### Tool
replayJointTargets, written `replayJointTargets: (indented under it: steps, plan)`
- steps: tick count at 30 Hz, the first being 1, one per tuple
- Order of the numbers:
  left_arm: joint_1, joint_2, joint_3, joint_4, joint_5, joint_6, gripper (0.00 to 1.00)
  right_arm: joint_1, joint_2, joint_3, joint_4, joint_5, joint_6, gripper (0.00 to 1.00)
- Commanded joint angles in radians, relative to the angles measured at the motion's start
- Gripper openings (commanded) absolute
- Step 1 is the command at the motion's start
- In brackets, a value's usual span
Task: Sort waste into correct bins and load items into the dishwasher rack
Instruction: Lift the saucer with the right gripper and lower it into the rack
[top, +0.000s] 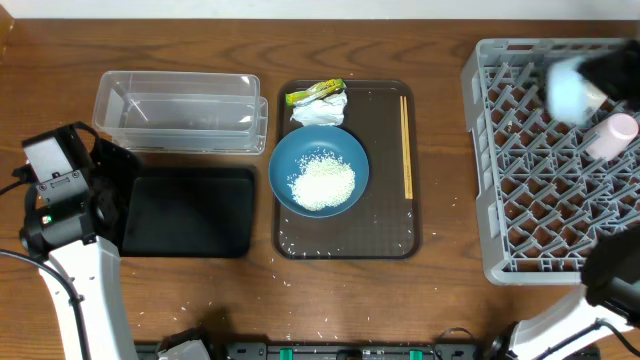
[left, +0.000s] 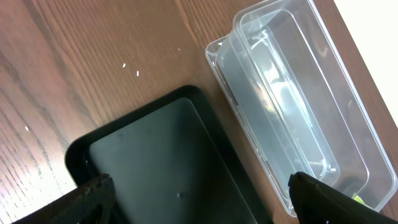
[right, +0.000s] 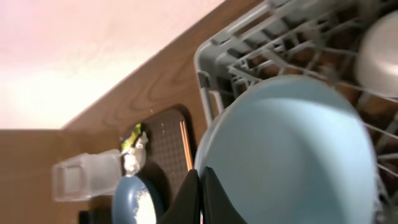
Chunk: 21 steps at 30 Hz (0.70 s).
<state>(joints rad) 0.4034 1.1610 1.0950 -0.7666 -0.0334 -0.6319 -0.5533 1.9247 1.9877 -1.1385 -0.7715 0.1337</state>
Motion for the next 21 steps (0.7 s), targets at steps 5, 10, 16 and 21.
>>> replayJointTargets:
  steps: [5, 10, 16, 21]
  plan:
    - [0.004, -0.005, 0.022, -0.003, -0.016, -0.006, 0.92, -0.134, -0.009, 0.004, -0.039, -0.190, -0.117, 0.01]
    - [0.004, -0.005, 0.022, -0.003, -0.016, -0.006, 0.92, -0.204, -0.008, 0.004, 0.089, -0.190, -0.114, 0.01]
    - [0.004, -0.005, 0.022, -0.003, -0.016, -0.006, 0.92, -0.265, 0.007, 0.004, 0.307, -0.190, -0.008, 0.01]
    - [0.004, -0.005, 0.022, -0.003, -0.016, -0.006, 0.92, -0.264, 0.085, 0.003, 0.482, -0.190, 0.129, 0.01]
